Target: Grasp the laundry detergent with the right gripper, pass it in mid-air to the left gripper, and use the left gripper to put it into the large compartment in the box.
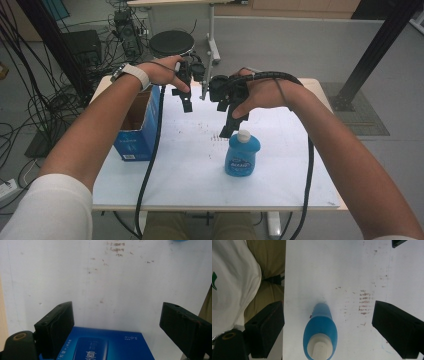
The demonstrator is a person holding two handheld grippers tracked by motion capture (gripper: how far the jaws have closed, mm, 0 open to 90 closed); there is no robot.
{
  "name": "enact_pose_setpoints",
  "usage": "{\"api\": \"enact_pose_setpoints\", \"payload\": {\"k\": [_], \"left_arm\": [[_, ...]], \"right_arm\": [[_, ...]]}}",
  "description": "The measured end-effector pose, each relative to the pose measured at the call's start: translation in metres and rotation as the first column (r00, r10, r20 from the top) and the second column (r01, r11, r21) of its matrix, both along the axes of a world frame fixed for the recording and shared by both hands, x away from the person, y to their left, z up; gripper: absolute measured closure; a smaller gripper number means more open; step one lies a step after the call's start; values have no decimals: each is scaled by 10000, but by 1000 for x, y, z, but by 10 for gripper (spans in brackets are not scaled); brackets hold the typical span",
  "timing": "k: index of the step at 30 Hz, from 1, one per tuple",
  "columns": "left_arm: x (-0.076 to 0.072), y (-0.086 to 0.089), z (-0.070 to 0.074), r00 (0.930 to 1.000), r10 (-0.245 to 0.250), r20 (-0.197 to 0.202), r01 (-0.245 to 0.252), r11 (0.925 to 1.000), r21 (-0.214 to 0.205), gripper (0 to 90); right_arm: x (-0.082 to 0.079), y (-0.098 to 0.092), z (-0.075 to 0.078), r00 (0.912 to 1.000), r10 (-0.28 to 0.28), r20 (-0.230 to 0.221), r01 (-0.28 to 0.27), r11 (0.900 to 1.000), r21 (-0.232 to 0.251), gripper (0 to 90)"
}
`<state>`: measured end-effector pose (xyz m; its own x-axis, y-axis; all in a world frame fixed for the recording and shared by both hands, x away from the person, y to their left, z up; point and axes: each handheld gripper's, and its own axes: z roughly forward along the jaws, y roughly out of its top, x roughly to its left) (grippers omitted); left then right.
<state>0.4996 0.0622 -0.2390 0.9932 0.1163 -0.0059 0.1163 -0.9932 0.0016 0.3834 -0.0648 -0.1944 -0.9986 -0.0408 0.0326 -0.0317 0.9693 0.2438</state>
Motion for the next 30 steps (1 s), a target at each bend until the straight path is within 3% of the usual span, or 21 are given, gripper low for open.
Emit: {"api": "enact_pose_setpoints", "payload": {"k": [18,30], "left_arm": [[-1,0,1,10000,-3,5,3,10000,68,135],[-3,3,4,10000,38,78,-38,10000,4,134]], "right_arm": [[-2,-30,26,9984,-466,333,449,9977,510,108],[-4,-48,31,9971,-675,344,641,9939,902,108]]}}
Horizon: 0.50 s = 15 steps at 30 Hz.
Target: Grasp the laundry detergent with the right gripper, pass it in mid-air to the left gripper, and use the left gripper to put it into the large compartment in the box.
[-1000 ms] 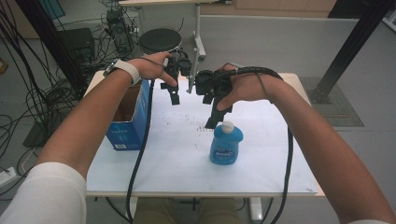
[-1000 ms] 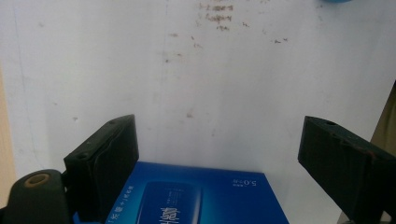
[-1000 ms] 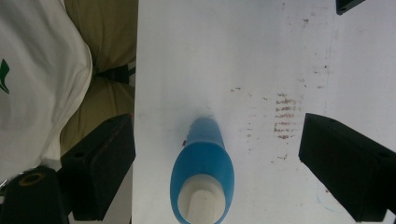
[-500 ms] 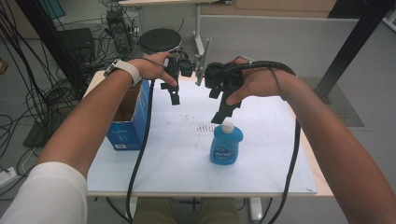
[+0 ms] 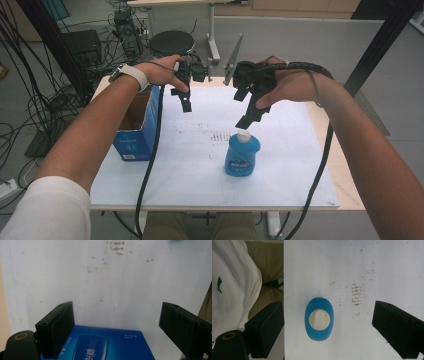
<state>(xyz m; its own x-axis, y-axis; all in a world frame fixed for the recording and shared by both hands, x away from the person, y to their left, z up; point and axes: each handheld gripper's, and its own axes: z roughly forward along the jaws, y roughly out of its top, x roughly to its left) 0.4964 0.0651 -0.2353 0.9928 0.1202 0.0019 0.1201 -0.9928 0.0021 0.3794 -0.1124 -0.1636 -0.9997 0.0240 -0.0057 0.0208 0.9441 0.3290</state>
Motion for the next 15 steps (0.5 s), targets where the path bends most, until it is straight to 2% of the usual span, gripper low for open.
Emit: {"api": "enact_pose_setpoints", "payload": {"k": [15], "left_arm": [[-2,-1,1,9999,-24,127,23,10000,14,134]], "right_arm": [[-1,-32,-8,9990,-444,-48,446,9985,322,97]]}}
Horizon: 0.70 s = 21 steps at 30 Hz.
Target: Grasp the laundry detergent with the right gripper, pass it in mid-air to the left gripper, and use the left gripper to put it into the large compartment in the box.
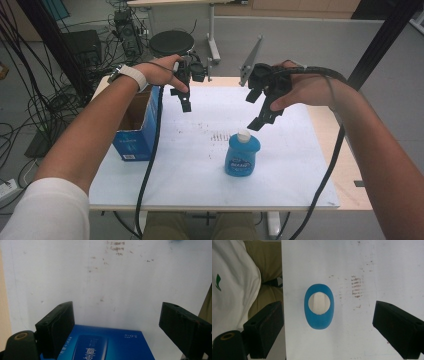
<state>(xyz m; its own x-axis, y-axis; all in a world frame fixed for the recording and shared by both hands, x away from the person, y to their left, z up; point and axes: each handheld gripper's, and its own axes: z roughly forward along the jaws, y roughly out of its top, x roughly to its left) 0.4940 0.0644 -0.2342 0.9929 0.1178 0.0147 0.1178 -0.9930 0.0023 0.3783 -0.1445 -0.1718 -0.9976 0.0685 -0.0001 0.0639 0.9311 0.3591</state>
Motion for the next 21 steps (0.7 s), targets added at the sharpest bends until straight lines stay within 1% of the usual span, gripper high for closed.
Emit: {"api": "enact_pose_setpoints", "payload": {"k": [2,5,6,7,10,14,21], "left_arm": [[-1,-1,0,10000,-59,-1,59,10000,33,134],[-2,-3,0,9999,-99,18,99,10000,-6,134],[-3,-3,1,9999,-129,16,129,9999,10,134],[-3,-4,1,9999,-145,17,145,9999,18,134],[-5,-4,2,9999,-159,33,159,9999,3,134],[-6,-5,2,9999,-161,47,161,9999,-21,134],[-7,-6,1,9997,-214,106,215,9998,-17,134]], "right_arm": [[-1,-4,-2,10000,-36,-17,36,9999,119,94],[-2,-10,-5,10000,-27,22,26,9998,173,89],[-3,-11,-6,9999,-103,-32,103,9998,171,88],[-4,-13,-8,10000,-48,41,47,9997,229,88],[-5,-17,-12,10000,-67,53,65,9995,317,84],[-7,-22,-19,10000,-69,71,67,9992,383,75],[-9,-30,-33,9998,-173,60,168,9971,740,67]]}}
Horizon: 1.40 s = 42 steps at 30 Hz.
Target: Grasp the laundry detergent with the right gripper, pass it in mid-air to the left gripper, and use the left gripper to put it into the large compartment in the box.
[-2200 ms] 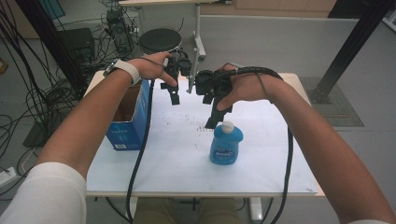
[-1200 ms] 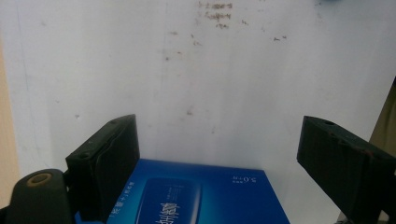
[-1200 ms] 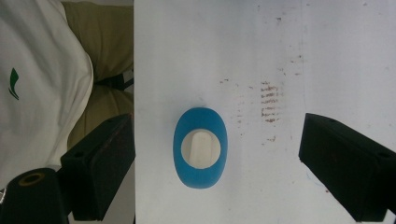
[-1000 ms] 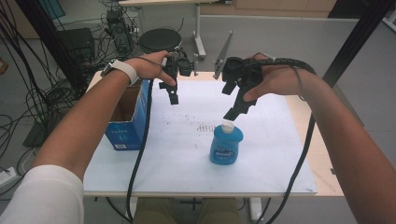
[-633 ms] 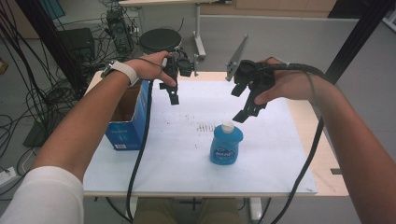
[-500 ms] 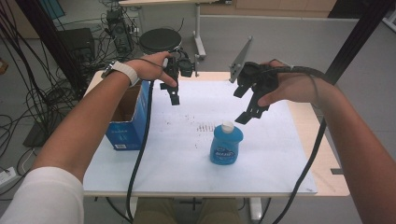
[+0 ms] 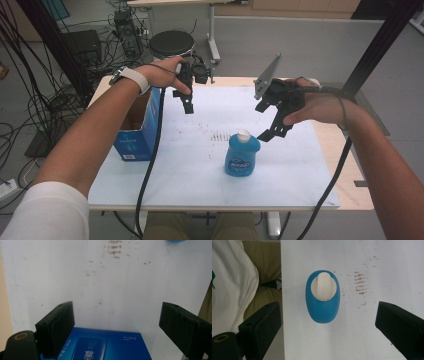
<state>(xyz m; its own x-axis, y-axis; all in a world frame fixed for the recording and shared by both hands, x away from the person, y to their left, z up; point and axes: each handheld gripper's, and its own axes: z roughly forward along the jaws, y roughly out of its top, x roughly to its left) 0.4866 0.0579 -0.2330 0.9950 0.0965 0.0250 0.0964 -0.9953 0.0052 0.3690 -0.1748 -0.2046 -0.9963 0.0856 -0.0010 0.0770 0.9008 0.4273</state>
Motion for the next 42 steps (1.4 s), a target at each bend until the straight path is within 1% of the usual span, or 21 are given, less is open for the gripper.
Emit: {"api": "enact_pose_setpoints", "payload": {"k": [1,2,3,7,9,11,13,16,18,19,20,22,24,31,36,42], "left_arm": [[0,0,0,10000,5,6,-5,10000,-11,134],[0,0,0,10000,-5,27,5,10000,-36,134],[0,0,0,10000,-5,27,5,10000,-36,134],[0,0,-1,10000,-12,12,12,10000,-30,134],[0,0,-2,10000,-25,23,25,10000,-24,134],[0,-1,-2,10000,-39,14,39,10000,-5,134],[0,-1,-1,10000,-38,15,38,10000,17,134],[-1,-1,-2,10000,-59,15,59,10000,24,134],[-1,-1,-1,10000,-65,46,65,10000,-4,134],[-1,-1,-1,10000,-67,46,67,10000,-12,134],[-2,-1,-1,10000,-58,45,58,10000,-14,134],[-2,-1,-1,10000,-41,50,41,10000,-25,134],[-2,-1,-1,10000,-22,44,23,10000,-29,134],[-2,-2,-4,9999,-67,86,68,9999,-108,134],[-3,-3,-4,9999,-67,82,68,9999,-104,134],[-3,-2,-5,9999,-57,97,58,9999,-100,134]], "right_arm": [[0,-1,-2,10000,-26,-4,26,10000,27,67],[-1,-4,-7,9999,-105,-32,105,9999,91,67],[-1,-4,-7,9999,-105,-32,105,9999,91,67],[-1,-9,-17,9998,-198,-90,201,9995,255,66],[-2,-11,-22,9997,-215,-135,220,9990,397,67],[-2,-12,-28,9998,-171,-43,173,9989,425,66],[-3,-14,-32,9998,-179,-124,184,9988,445,66],[-4,-17,-38,9996,-232,-156,241,9977,626,66],[-4,-21,-43,9994,-310,-125,318,9965,777,66],[-4,-21,-43,9994,-310,-125,318,9965,777,66],[-5,-24,-47,9993,-342,-130,353,9950,931,66],[-5,-25,-49,9992,-369,-121,379,9947,960,65],[-5,-28,-54,9993,-373,-57,377,9939,1035,63],[-5,-30,-63,9993,-372,-62,377,9907,1308,58],[-4,-29,-74,9995,-301,-102,313,9874,1548,58],[-4,-28,-82,9991,-365,-194,392,9852,1666,57]]}}
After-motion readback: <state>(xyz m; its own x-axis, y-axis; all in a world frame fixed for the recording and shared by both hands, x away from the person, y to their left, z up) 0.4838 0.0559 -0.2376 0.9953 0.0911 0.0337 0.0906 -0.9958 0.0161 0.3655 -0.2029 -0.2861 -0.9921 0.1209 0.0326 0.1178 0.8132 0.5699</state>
